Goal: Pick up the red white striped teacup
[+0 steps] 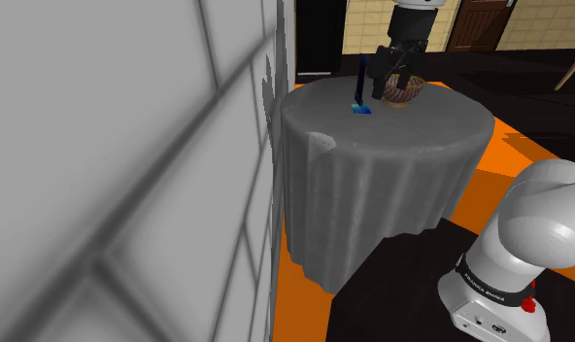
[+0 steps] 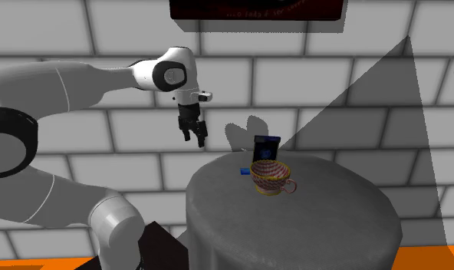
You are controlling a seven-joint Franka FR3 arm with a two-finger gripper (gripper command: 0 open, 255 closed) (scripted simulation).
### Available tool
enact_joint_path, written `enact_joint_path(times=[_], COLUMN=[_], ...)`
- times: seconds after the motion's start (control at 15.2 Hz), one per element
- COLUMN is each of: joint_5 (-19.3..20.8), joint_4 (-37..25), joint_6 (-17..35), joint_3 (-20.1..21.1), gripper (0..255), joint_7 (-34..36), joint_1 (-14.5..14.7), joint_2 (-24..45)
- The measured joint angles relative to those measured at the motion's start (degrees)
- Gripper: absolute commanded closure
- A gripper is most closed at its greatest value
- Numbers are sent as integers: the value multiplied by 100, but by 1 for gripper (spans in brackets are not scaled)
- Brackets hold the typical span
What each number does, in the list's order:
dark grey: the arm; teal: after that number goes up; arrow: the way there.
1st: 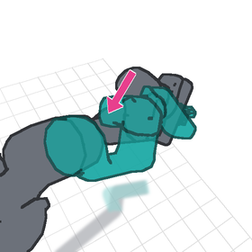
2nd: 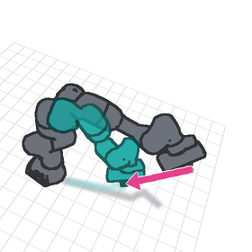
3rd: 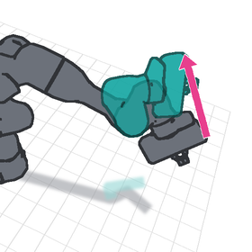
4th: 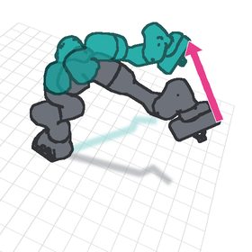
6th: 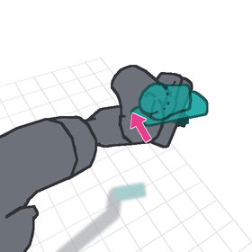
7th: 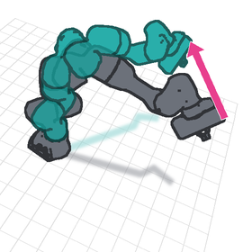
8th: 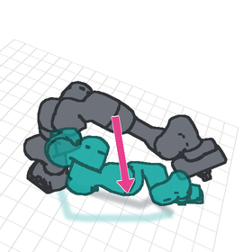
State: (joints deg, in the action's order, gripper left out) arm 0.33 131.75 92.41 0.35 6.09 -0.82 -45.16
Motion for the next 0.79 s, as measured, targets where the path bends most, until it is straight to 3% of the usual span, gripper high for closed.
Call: enact_joint_path(times=[0.2, 0.79], joint_5=[96, 655], joint_4=[-95, -761], joint_6=[45, 382], joint_3=[-130, -1059], gripper=[0, 0], joint_7=[-152, -1266], joint_1=[-44, -294], joint_2=[141, 1112])
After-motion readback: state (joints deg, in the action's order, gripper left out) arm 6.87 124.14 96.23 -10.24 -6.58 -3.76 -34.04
